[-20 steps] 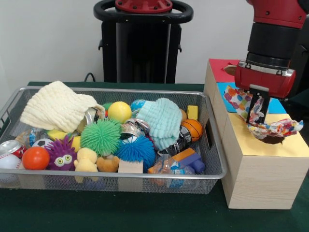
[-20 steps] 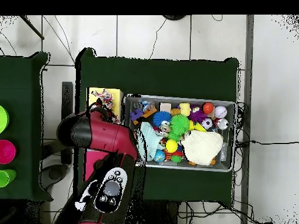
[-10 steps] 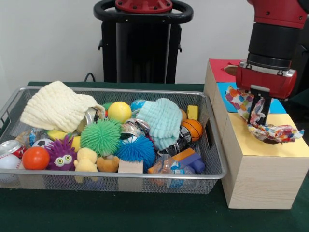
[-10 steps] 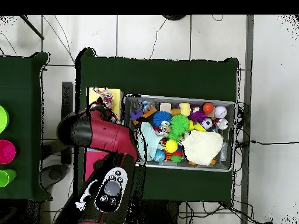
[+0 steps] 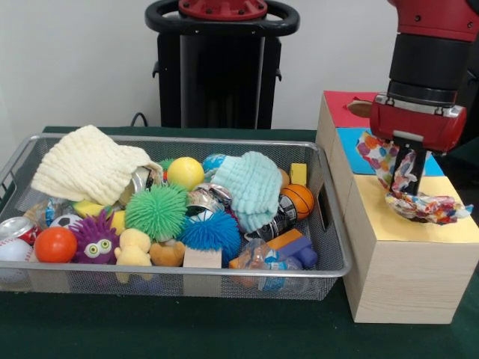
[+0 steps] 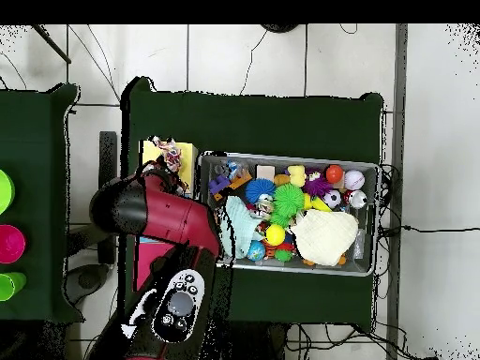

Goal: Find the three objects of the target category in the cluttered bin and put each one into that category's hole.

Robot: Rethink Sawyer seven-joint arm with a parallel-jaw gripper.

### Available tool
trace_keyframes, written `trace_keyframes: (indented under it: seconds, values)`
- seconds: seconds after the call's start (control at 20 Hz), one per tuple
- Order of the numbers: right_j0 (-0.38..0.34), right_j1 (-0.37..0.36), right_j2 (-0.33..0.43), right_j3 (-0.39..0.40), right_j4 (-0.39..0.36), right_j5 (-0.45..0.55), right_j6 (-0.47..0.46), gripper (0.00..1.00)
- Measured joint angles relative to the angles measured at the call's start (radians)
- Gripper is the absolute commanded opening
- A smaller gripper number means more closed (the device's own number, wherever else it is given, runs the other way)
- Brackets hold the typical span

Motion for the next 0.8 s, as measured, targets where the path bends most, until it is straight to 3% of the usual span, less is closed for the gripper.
trace_keyframes:
  seconds: [0.8]
  values:
    - [0.038, 0.008, 0.001, 0.000, 0.048, 0.000, 0.000, 0.00]
